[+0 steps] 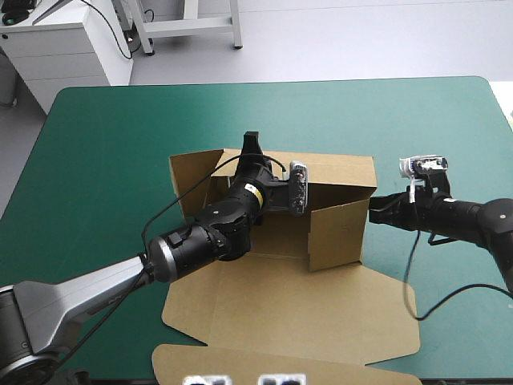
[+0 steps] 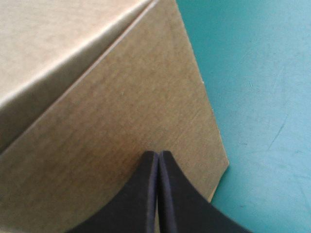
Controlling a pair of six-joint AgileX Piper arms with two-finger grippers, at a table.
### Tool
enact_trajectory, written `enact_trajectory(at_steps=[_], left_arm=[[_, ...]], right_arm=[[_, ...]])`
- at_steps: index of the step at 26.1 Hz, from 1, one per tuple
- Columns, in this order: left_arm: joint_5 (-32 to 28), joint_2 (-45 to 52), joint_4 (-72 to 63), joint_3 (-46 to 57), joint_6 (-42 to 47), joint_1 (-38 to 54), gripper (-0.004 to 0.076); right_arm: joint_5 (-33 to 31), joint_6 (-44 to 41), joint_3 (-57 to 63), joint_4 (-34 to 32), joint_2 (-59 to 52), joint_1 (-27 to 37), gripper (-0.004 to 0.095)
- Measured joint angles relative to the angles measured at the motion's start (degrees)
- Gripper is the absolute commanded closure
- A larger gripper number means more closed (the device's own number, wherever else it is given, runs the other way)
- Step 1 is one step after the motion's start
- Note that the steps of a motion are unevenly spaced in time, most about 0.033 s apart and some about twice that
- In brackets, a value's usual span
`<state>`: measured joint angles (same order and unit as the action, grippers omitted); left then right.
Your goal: Fold the box
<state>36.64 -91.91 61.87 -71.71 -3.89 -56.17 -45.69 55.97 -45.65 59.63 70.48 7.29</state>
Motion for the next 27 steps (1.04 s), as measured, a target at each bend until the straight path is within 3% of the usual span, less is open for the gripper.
enact_trajectory(at_steps=[4, 6, 13, 20, 27], left_arm=[[0.2, -0.1, 0.1, 0.1, -0.1, 0.0, 0.0732], [0.1, -0.1, 0.1, 0.1, -0.1, 0.1, 0.0732], [-0.3, -0.1, 0.3, 0.4, -0.2, 0.1, 0.0732], [-0.3, -0.1, 0.6, 0.5, -0.2, 0.1, 0.0732], [0.6, -0.1, 0.7, 0.5, -0.4, 0.2, 0.0732]], right_arm=[[1.3, 11.6, 5.5, 9.4, -0.5, 0.2, 0.0926], [0.8, 16.2, 7.0, 10.5, -0.5, 0.2, 0.0926], [-0.2, 20.4, 7.6, 12.8, 0.9, -0.2, 0.0926], [2.6, 22.0, 7.7, 13.8, 4.8, -9.5, 0.0926], [6.0, 20.1, 7.7, 15.0, 4.9, -11.8, 0.0925]])
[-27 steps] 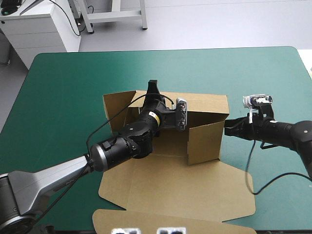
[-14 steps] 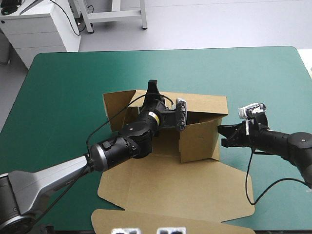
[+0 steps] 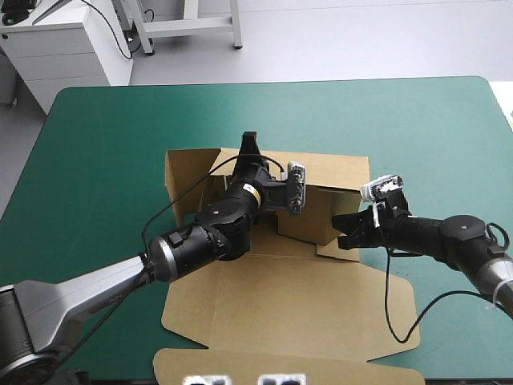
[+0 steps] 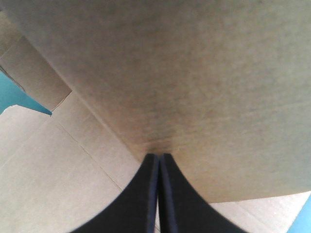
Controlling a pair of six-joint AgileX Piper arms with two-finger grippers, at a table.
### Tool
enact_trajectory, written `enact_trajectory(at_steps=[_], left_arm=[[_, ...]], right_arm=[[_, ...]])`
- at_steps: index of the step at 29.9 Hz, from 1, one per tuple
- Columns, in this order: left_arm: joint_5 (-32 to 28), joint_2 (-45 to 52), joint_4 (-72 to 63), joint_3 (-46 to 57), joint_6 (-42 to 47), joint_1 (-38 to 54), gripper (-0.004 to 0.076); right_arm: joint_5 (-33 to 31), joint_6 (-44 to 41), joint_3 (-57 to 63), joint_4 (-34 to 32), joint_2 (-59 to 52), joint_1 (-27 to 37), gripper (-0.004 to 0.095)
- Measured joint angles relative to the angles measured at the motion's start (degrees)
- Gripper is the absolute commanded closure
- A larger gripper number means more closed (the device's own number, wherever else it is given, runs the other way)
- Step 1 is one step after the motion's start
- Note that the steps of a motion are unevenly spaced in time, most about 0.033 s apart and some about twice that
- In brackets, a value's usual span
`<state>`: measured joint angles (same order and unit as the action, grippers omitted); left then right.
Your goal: Fold the box
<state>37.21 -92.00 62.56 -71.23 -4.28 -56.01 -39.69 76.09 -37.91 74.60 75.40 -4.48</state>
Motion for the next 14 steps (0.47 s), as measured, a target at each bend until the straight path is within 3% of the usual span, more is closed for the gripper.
enact_trajectory(at_steps=[6, 14], left_arm=[[0.0, -0.1, 0.0, 0.0, 0.0, 0.0, 0.0732], [-0.1, -0.1, 0.0, 0.0, -0.1, 0.0, 0.0732]], right_arm=[[-0.2, -5.8, 0.0, -3.6, -2.8, -0.4, 0.0916], [-5.0, -20.8, 0.1, -16.6, -16.5, -0.6, 0.0914]])
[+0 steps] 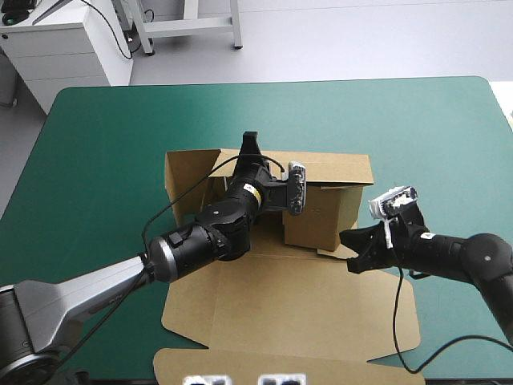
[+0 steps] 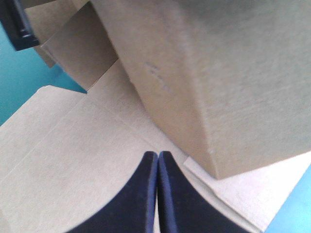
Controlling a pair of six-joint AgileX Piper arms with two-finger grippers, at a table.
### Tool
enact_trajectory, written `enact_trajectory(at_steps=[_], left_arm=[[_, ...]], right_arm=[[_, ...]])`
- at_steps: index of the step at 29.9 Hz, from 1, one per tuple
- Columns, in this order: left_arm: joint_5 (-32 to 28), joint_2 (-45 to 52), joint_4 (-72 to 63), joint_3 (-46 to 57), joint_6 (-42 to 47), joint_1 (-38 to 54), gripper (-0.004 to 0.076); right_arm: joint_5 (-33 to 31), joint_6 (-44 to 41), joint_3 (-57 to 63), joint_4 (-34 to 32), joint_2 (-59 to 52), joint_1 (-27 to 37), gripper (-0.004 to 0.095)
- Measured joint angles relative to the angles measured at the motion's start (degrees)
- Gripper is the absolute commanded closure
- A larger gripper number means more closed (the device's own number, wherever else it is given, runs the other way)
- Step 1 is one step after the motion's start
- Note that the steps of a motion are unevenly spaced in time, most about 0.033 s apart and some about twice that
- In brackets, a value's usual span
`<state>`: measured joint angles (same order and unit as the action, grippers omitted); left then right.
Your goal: Fold the box
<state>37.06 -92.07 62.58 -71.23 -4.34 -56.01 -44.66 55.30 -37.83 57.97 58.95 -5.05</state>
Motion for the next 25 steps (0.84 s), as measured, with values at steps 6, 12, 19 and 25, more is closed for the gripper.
enact_trajectory(at_steps=[6, 12, 19, 25], left_arm=[[-0.1, 0.0, 0.0, 0.0, -0.1, 0.0, 0.0732], [-1.1, 0.0, 0.1, 0.0, -0.2, 0.1, 0.0732], [-1.4, -0.4, 0.2, 0.0, -0.2, 0.4, 0.0732], [-1.5, -0.6, 0.5, 0.0, -0.2, 0.5, 0.0732]], right_arm=[[-4.9, -8.3, 0.1, -7.4, -8.3, 0.0, 0.0914], [-7.3, -8.9, 0.1, -8.0, -8.4, -0.7, 0.0914], [1.7, -1.2, 0.1, -1.1, -1.9, -5.9, 0.0914], [14.2, 5.4, 0.1, 5.4, 5.1, -10.5, 0.0913]])
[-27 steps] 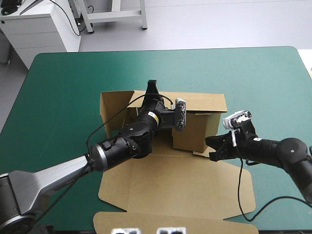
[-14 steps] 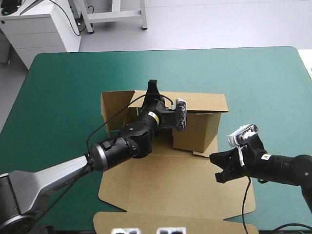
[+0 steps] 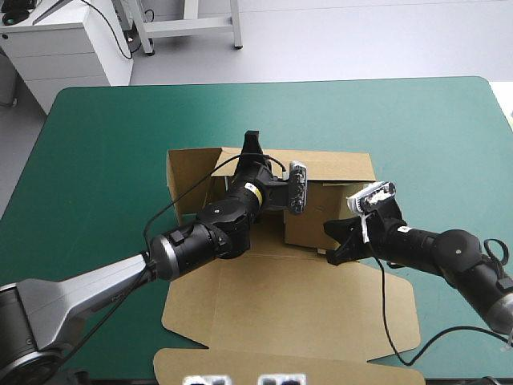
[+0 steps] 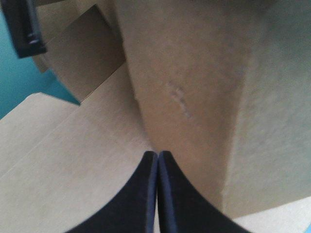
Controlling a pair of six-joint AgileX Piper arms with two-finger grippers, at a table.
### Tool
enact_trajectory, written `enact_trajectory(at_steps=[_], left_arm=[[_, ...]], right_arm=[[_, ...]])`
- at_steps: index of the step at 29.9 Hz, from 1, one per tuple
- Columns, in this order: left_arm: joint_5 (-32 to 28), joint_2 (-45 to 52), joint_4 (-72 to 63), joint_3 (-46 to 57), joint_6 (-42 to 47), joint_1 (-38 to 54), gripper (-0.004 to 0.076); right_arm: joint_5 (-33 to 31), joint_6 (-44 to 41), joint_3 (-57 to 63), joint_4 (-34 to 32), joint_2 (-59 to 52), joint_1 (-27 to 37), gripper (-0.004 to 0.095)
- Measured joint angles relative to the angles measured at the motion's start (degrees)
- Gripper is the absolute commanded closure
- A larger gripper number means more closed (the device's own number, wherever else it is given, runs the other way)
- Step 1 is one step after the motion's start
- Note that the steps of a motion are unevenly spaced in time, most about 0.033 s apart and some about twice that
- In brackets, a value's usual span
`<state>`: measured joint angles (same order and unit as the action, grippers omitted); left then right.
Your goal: Fold the box
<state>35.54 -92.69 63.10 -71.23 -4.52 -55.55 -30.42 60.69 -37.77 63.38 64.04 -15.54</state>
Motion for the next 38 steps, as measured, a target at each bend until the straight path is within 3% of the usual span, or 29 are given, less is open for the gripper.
enact_trajectory(at_steps=[8, 19, 34, 38], left_arm=[[-0.1, 0.0, 0.1, 0.0, 0.0, 0.0, 0.0732], [-0.3, -0.1, 0.2, 0.0, 0.0, 0.0, 0.0732], [1.4, -0.4, 1.7, 0.0, 0.6, 0.0, 0.0732], [1.4, -0.5, 1.8, 0.0, 0.6, 0.0, 0.0732]], right_arm=[[9.1, 9.3, 0.0, 10.1, 2.8, -5.6, 0.0912], [23.0, 4.9, 0.0, 11.4, 3.1, -9.8, 0.0912], [28.2, 0.2, 0.3, 11.8, 0.9, -9.8, 0.0910], [26.0, 0.2, 0.4, 11.6, 0.9, -5.5, 0.0910]])
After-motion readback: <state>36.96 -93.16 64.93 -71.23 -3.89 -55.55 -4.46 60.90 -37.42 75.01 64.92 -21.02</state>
